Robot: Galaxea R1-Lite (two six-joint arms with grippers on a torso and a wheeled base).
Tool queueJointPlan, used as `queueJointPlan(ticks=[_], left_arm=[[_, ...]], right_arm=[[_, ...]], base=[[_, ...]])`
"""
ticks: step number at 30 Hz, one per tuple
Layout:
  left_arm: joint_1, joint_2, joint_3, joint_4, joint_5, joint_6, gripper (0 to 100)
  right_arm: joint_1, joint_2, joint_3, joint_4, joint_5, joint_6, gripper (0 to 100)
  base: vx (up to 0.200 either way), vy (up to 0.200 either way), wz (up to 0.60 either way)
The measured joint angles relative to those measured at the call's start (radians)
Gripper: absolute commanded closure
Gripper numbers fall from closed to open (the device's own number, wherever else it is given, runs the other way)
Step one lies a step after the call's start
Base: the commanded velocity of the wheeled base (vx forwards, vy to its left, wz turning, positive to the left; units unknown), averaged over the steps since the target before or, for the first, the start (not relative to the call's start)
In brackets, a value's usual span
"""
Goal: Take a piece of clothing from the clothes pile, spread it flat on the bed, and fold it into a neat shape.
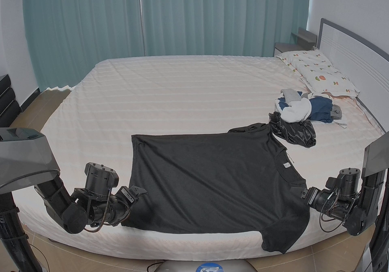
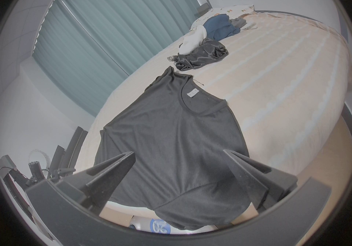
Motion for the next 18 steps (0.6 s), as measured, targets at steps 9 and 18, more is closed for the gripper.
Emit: queueJointPlan(ticks=[9, 18], left_arm=[[-0.004, -0.008, 0.016, 0.0, -0.04, -0.017, 0], [-0.005, -0.012, 0.021, 0.0, -0.047, -0.019, 0]], right_arm=[[0.076, -0.018, 0.074, 0.0, -0.112, 0.132, 0], [0.119, -0.016, 0.08, 0.0, -0.104, 0.192, 0]], base=[[0.0, 0.0, 0.0], [0.0, 0.0, 0.0]])
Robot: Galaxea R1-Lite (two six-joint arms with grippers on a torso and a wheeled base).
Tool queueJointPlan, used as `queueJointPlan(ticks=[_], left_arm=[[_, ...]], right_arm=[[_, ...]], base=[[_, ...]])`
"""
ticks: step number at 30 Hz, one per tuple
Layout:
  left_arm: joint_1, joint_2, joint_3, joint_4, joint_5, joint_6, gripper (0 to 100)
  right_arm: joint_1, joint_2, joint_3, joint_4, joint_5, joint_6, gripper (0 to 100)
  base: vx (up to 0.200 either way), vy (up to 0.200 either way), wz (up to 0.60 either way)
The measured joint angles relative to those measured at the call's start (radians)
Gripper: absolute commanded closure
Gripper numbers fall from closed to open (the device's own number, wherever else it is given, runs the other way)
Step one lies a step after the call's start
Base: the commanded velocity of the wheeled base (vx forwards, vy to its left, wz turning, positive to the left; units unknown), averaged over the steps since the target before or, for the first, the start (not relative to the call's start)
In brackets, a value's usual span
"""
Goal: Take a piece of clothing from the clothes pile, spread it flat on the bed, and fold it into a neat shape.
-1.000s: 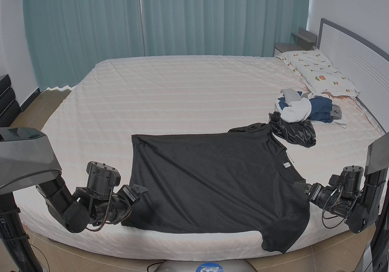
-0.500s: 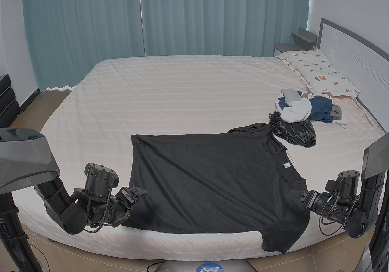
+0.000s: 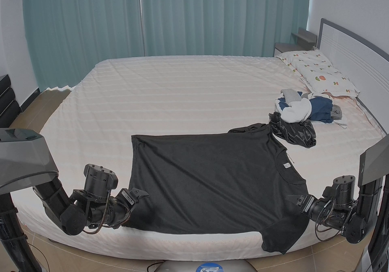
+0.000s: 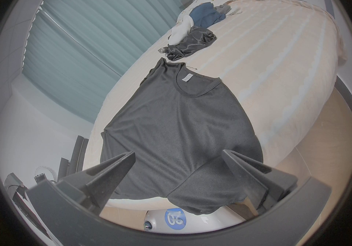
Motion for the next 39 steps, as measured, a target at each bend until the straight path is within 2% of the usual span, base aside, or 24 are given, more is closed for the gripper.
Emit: queueJointPlan(ticks=[3, 8, 13, 18, 27, 29, 32, 36, 39], left_arm=[[0.0, 0.0, 0.003, 0.0, 0.0, 0.0, 0], [-0.004, 0.0, 0.006, 0.0, 0.0, -0.001, 0], [-0.011, -0.001, 0.007, 0.0, 0.0, -0.001, 0], [-0.014, -0.002, 0.008, 0.0, 0.0, -0.001, 0], [0.007, -0.033, 0.005, 0.013, 0.006, 0.015, 0], [0.031, -0.057, 0.006, 0.036, 0.002, 0.044, 0], [0.067, -0.089, 0.012, 0.103, -0.017, 0.138, 0], [0.118, -0.116, 0.045, 0.16, -0.103, 0.254, 0], [0.155, -0.127, 0.073, 0.17, -0.138, 0.348, 0]], right_arm=[[0.002, 0.008, 0.0, 0.0, 0.014, -0.002, 0], [0.003, 0.019, 0.0, 0.0, 0.025, -0.01, 0], [-0.007, 0.027, 0.0, 0.0, 0.082, -0.011, 0], [-0.036, 0.034, -0.003, 0.0, 0.092, -0.011, 0], [-0.067, 0.041, -0.022, 0.0, 0.095, -0.004, 0], [-0.068, 0.047, -0.023, 0.001, 0.102, -0.004, 0], [-0.071, 0.063, -0.034, 0.0, 0.129, -0.01, 0], [-0.073, 0.084, -0.051, 0.0, 0.165, -0.028, 0], [-0.073, 0.099, -0.055, 0.0, 0.192, -0.04, 0]], base=[[0.0, 0.0, 0.0], [0.0, -0.2, 0.0], [0.0, -0.2, 0.0], [0.0, -0.2, 0.0], [0.0, 0.0, 0.0], [0.0, 0.0, 0.0], [0.0, 0.0, 0.0], [0.0, 0.0, 0.0], [0.0, 0.0, 0.0]])
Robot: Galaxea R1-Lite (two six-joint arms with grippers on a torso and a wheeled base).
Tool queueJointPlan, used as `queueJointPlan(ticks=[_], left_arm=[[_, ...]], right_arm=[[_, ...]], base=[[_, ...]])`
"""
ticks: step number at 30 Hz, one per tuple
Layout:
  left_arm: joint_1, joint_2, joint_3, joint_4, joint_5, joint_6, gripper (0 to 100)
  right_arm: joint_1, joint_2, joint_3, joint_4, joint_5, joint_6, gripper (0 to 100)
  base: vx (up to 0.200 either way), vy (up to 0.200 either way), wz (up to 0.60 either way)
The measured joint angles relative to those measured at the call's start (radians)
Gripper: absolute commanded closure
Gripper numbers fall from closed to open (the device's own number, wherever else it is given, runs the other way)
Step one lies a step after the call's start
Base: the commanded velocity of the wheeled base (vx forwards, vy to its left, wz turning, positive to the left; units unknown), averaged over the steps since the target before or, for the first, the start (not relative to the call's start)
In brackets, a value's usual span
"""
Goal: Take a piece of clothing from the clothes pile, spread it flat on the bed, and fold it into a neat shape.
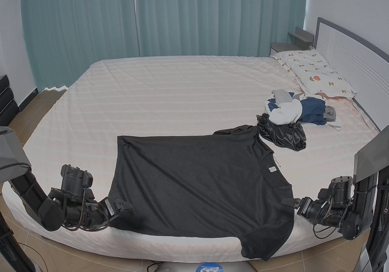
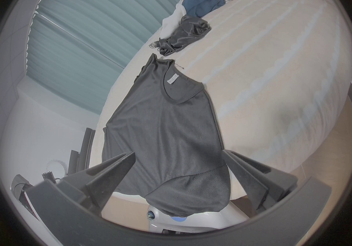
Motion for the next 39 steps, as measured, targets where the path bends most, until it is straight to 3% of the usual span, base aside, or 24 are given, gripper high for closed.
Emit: queueJointPlan(ticks=[4, 12, 24, 32, 39], left_arm=[[0.051, 0.005, 0.032, 0.003, -0.016, 0.081, 0], [0.092, 0.098, 0.057, -0.096, 0.009, 0.11, 0], [0.075, 0.193, 0.08, -0.158, 0.111, 0.11, 0], [0.065, 0.238, 0.086, -0.289, 0.13, 0.11, 0], [0.062, 0.279, 0.091, -0.317, 0.15, 0.113, 0]], right_arm=[[-0.002, 0.022, 0.003, 0.0, 0.02, -0.007, 0], [-0.003, 0.051, 0.014, 0.0, 0.024, -0.011, 0], [-0.007, 0.047, 0.026, 0.0, 0.021, -0.009, 0], [-0.005, 0.03, 0.035, 0.0, 0.021, -0.005, 0], [-0.003, 0.022, 0.039, 0.0, 0.021, -0.003, 0]], base=[[0.0, 0.0, 0.0], [0.0, 0.0, 0.0], [0.0, 0.0, 0.0], [0.0, 0.0, 0.0], [0.0, 0.0, 0.0]])
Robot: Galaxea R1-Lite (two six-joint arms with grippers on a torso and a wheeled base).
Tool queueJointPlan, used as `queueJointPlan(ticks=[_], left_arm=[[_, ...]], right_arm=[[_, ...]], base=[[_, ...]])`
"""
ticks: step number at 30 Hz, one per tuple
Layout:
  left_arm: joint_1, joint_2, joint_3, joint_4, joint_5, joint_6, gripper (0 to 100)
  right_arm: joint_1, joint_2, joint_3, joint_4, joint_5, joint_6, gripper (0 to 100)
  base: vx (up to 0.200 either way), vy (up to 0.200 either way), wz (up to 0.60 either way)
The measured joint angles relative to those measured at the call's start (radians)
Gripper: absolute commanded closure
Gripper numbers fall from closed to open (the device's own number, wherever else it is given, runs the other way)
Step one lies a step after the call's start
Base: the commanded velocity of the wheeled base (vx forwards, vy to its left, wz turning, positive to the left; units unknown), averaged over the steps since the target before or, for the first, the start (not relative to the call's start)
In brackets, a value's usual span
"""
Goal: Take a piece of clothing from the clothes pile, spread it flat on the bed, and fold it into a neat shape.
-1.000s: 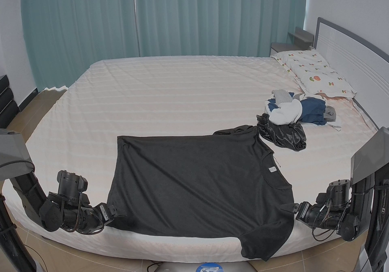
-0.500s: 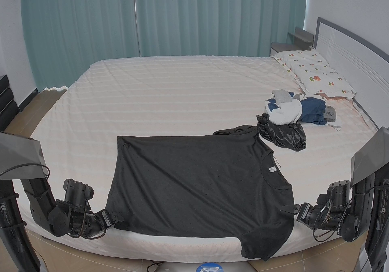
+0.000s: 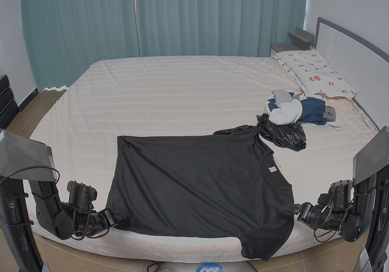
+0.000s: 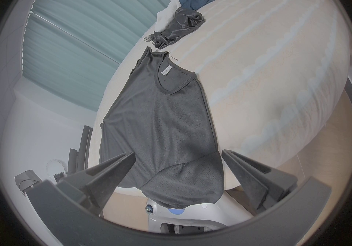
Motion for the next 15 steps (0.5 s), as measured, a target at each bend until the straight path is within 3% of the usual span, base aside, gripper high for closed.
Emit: queueJointPlan(ticks=[1, 2, 8, 15], left_arm=[[0.0, 0.003, -0.001, 0.0, 0.001, 0.0, 0], [0.0, 0.008, -0.003, -0.001, 0.008, 0.0, 100], [-0.003, 0.02, -0.007, -0.001, 0.023, -0.001, 100], [-0.007, 0.02, 0.001, 0.012, 0.096, -0.003, 100]], right_arm=[[0.0, -0.001, 0.0, 0.0, 0.0, 0.0, 0], [0.0, -0.001, 0.0, 0.0, 0.0, 0.0, 0], [0.001, -0.003, 0.001, 0.0, 0.0, 0.0, 0], [0.001, -0.004, 0.014, 0.0, 0.001, -0.003, 0]], base=[[0.0, 0.0, 0.0], [0.0, 0.0, 0.0], [0.0, 0.0, 0.0], [0.0, 0.0, 0.0]])
